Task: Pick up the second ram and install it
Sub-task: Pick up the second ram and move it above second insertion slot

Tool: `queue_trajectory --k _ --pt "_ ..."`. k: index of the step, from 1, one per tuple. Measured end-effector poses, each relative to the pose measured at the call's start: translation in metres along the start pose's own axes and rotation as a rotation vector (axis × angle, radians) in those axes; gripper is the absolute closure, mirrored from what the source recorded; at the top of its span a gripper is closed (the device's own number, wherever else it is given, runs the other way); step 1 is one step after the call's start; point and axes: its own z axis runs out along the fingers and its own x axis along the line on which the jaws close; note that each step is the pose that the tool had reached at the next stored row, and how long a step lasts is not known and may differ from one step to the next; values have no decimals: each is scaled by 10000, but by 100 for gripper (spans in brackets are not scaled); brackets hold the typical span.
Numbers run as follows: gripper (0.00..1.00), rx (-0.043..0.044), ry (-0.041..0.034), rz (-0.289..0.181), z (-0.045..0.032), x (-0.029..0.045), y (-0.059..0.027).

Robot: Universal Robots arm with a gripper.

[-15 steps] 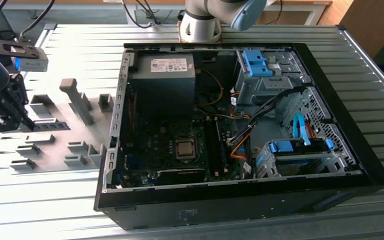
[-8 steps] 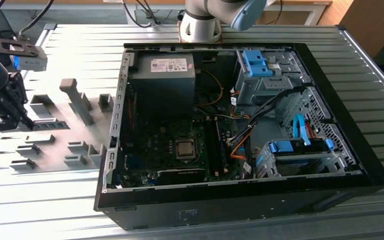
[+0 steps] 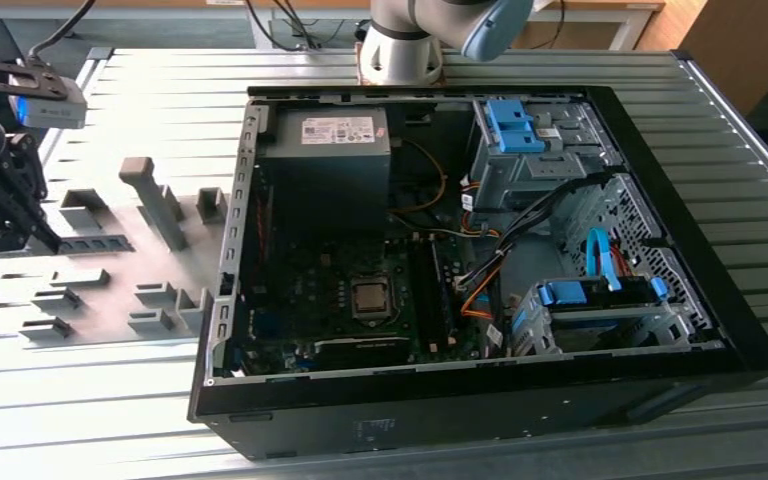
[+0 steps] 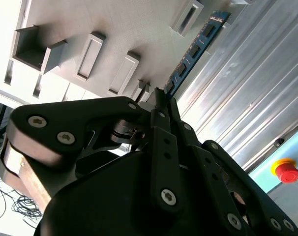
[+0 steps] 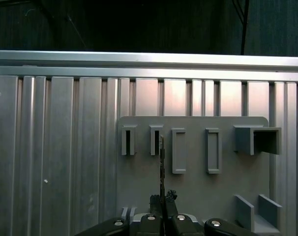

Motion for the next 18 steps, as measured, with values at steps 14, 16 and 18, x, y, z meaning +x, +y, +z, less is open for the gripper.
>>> queue_trajectory --k 14,16,18 --pt "86 0 0 0 -93 -2 1" --pt "86 1 0 0 -97 -2 1" --pt "86 0 0 1 -101 -2 1"
